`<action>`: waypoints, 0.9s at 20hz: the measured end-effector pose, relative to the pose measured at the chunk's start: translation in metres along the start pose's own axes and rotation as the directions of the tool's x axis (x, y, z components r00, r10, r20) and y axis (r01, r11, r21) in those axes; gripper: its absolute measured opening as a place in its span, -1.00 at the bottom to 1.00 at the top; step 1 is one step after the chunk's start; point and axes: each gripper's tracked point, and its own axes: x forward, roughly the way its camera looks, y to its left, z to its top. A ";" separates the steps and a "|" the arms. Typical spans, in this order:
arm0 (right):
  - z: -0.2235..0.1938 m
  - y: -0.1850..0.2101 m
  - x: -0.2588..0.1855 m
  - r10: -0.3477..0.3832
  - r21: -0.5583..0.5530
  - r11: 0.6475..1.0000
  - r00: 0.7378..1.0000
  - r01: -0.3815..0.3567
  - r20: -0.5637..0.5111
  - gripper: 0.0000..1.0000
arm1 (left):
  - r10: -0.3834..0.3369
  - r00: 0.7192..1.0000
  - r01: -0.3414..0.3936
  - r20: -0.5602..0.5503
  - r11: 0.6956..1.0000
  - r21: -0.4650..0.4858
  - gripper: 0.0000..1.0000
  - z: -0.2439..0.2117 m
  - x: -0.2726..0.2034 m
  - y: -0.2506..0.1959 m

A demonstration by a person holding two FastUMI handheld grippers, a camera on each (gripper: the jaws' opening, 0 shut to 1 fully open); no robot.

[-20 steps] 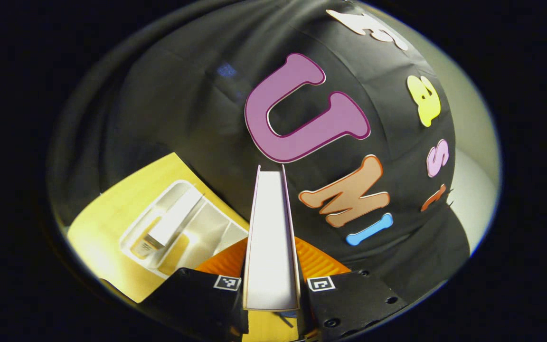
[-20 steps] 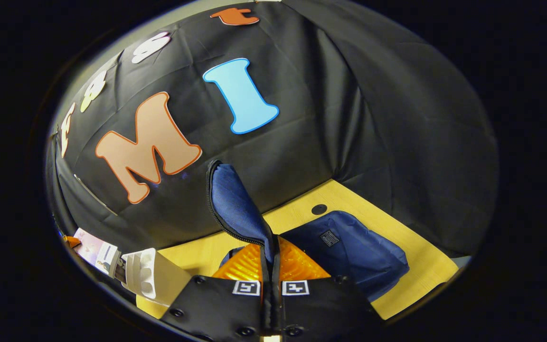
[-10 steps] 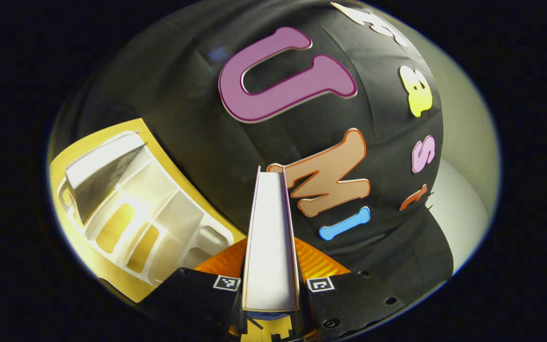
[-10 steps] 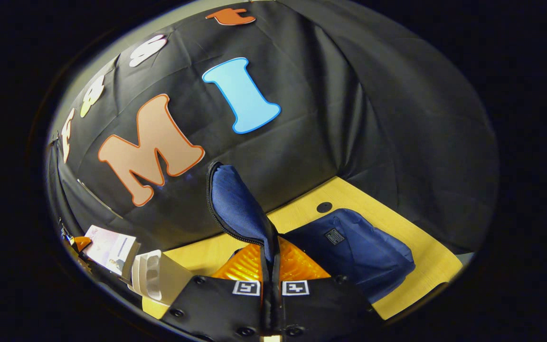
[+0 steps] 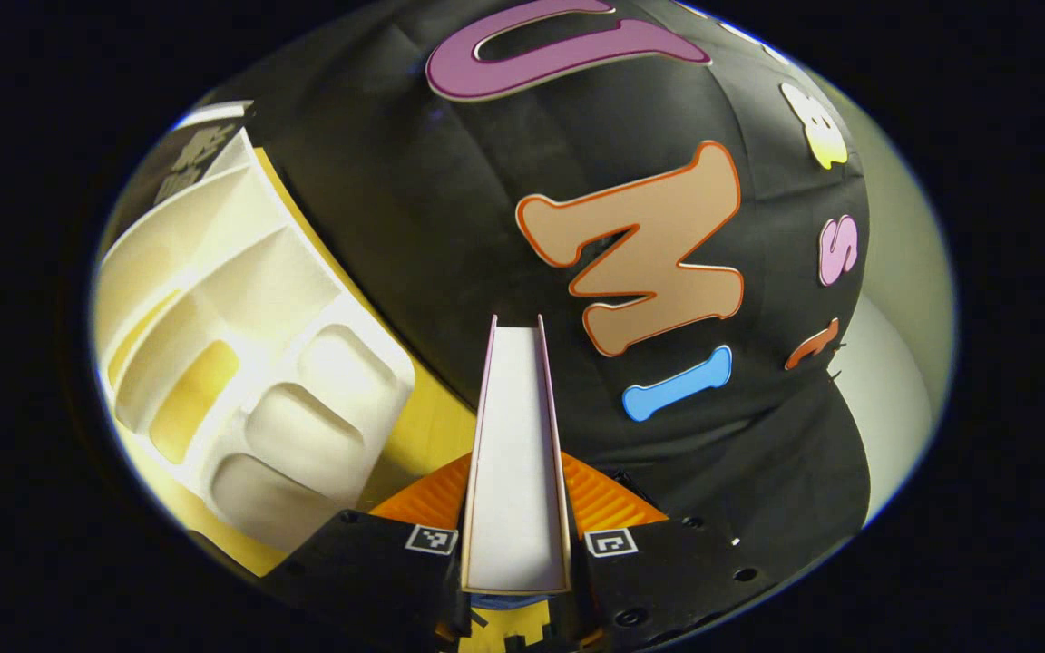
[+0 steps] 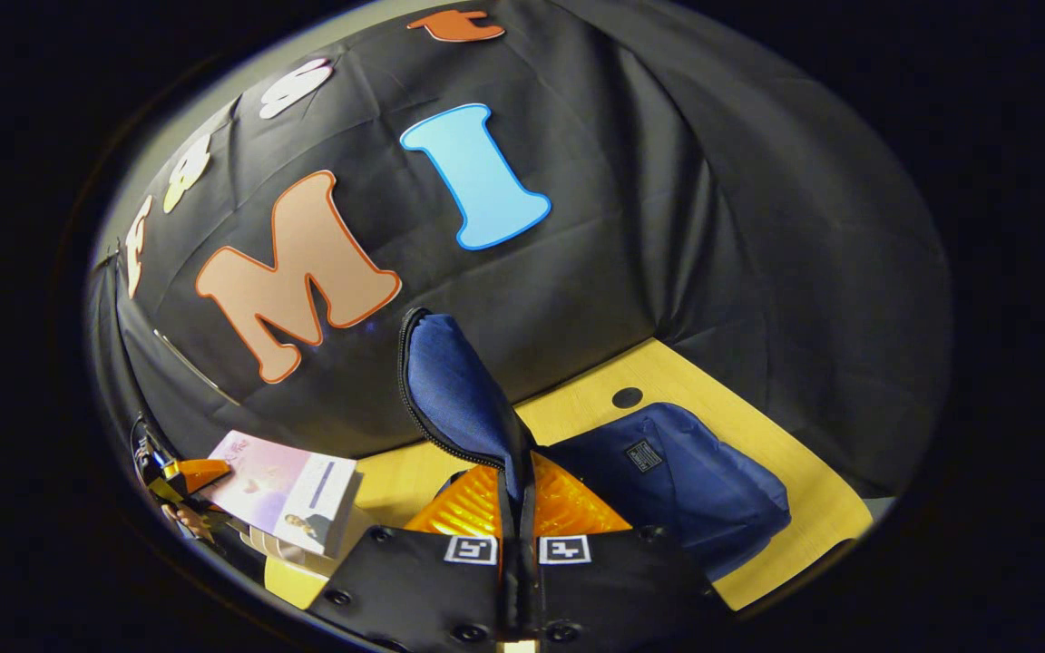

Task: Open the schoolbag, grab two books from the bookshelf and put them into the schoolbag.

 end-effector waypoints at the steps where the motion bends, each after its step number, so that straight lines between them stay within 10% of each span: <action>1: 0.001 0.001 -0.001 0.004 -0.002 1.000 1.000 -0.004 -0.001 -0.94 | 0.004 1.000 -0.004 -0.016 1.000 -0.002 -0.27 -0.013 0.010 0.004; 18: 0.000 0.005 0.000 0.028 -0.036 0.999 1.000 -0.028 -0.002 -1.00 | 0.055 0.982 -0.079 -0.181 0.989 -0.125 -0.27 -0.184 0.132 0.037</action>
